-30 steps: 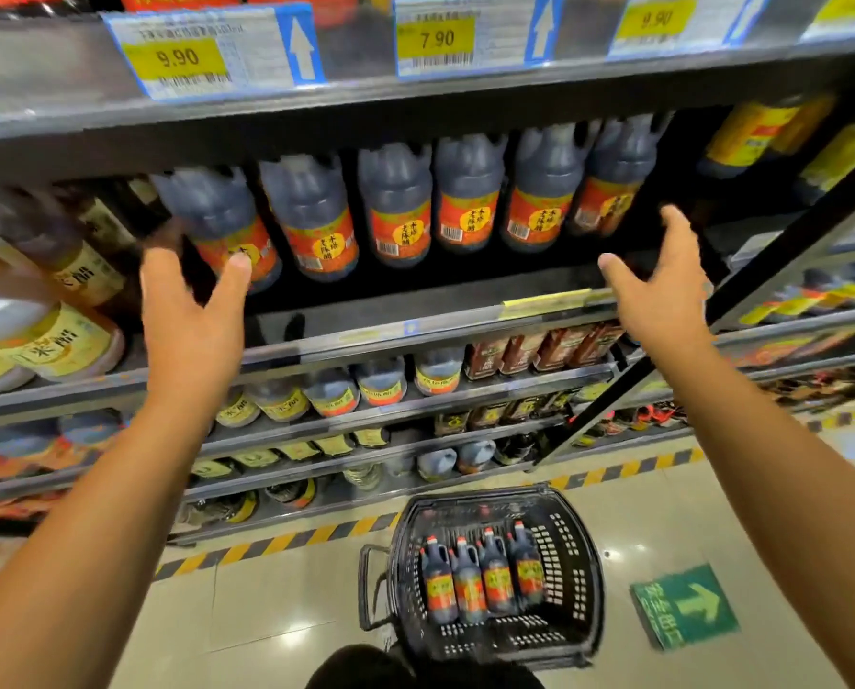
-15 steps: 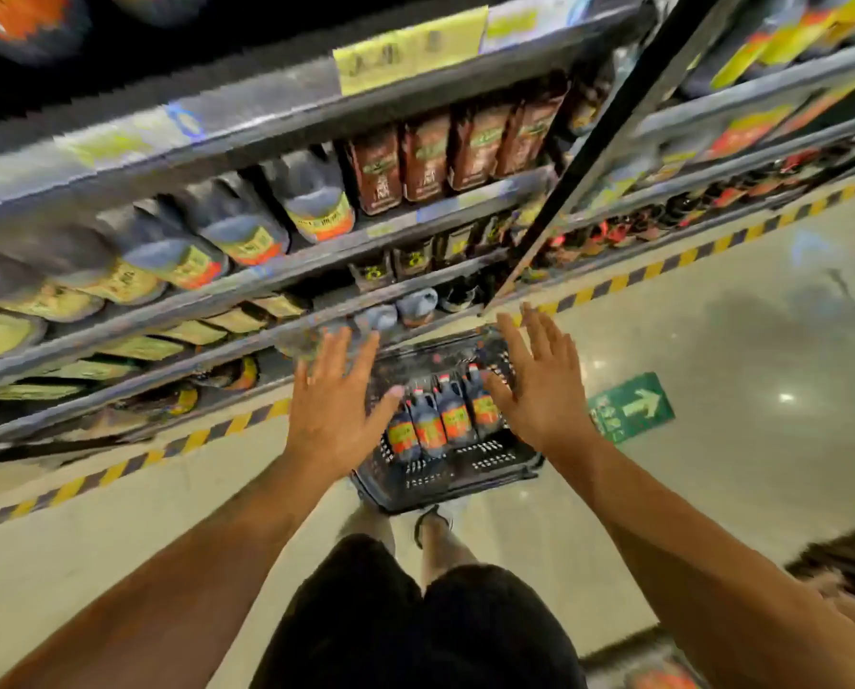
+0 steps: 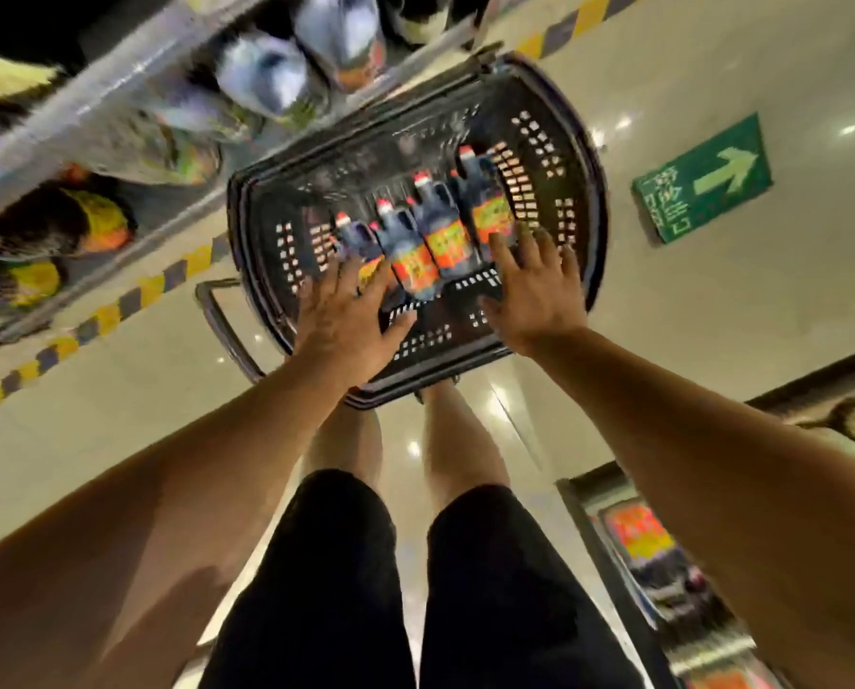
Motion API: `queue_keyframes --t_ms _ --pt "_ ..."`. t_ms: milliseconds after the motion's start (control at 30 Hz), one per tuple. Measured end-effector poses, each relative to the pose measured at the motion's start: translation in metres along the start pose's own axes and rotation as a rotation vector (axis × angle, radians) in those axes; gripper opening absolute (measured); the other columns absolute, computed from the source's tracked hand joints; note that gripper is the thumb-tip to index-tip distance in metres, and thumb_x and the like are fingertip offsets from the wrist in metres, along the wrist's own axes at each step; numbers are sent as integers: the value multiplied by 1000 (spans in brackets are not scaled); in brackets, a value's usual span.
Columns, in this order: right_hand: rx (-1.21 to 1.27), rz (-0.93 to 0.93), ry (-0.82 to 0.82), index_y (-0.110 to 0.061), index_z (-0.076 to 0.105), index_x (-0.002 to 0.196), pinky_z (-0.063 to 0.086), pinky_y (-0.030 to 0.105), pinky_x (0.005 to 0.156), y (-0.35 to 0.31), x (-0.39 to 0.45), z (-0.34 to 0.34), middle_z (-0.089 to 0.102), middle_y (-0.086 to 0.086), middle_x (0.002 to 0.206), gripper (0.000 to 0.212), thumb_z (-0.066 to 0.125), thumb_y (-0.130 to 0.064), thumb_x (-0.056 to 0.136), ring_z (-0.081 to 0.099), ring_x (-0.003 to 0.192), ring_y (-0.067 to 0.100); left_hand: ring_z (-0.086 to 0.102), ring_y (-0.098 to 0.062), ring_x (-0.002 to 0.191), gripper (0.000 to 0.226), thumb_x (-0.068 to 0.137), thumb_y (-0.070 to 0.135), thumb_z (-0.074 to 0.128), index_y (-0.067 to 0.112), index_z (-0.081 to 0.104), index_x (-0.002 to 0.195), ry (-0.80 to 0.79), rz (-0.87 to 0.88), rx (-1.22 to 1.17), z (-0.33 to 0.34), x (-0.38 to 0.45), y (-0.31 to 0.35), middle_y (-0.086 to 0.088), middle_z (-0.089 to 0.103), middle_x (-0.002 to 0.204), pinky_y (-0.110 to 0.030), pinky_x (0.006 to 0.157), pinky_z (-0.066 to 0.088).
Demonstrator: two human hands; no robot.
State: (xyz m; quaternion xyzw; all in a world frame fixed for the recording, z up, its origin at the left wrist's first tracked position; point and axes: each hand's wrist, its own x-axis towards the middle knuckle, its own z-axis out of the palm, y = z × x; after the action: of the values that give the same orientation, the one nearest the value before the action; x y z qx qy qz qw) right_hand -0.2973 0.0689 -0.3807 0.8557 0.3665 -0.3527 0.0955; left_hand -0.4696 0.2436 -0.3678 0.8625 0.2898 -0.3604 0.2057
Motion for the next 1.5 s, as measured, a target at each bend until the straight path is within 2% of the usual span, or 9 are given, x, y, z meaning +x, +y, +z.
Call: queue_keyframes --t_ms 333,500,633,767,900,1033,1133,1333,1500 --pt "346 218 -212 -7 33 157 45 51 114 -39 170 133 45 20 154 81 73 -40 95 48 141 41 35 -34 151 76 98 68 49 31 26 160 -97 -189 -238 102 92 -37 -7 36 164 -52 117 39" --pt "472 414 -200 -2 27 160 38 45 118 -43 216 193 44 21 157 96 81 -34 88 46 144 40 48 -14 113 53 97 38 70 25 48 144 -79 -388 -588 139 134 -46 -1 56 128 -32 85 40" --pt "488 420 -99 -2 28 160 40 45 116 -35 232 217 45 22 154 98 79 -43 88 50 140 41 69 -14 90 16 93 23 75 28 60 94 -51 -630 -948 163 178 -50 10 63 89 -27 72 53" --pt "451 374 -114 -3 30 157 42 44 116 -28 241 219 50 20 149 100 85 -38 82 53 138 40 69 -11 86 29 90 18 77 15 65 116 -87 -747 -1144 187 208 -51 1 71 98 -20 56 45" --pt "465 363 -166 -7 46 148 48 44 110 -16 244 207 63 18 141 83 86 -31 80 61 132 37 59 0 34 10 99 9 70 9 61 98 -116 -826 -1158 199 221 -38 0 57 74 -11 30 36" --pt "666 338 -123 -20 59 128 56 35 95 -1 215 195 74 -3 113 64 89 -35 74 71 103 21 60 -5 36 23 96 11 78 12 55 92 -117 -941 -1222 209 232 -34 -8 62 83 -10 29 36" --pt "809 360 -133 -28 52 121 57 28 86 2 184 176 71 -12 104 58 91 -25 78 71 95 12 70 -20 85 64 74 23 97 6 60 123 0 -962 -1236 212 235 -43 -9 72 120 -21 38 49" --pt "948 406 -111 -31 54 124 60 34 94 -8 136 131 72 -15 104 64 94 -22 75 72 99 7 77 -25 85 49 64 29 101 17 67 98 -23 -891 -1253 167 201 -41 -7 78 105 -43 76 67" --pt "1069 420 -17 -33 57 114 54 18 77 -16 83 74 73 -16 95 59 95 -18 71 69 77 -9 73 -16 79 54 61 41 99 20 69 100 20 -685 -1179 93 136 -28 3 75 94 -30 76 60"
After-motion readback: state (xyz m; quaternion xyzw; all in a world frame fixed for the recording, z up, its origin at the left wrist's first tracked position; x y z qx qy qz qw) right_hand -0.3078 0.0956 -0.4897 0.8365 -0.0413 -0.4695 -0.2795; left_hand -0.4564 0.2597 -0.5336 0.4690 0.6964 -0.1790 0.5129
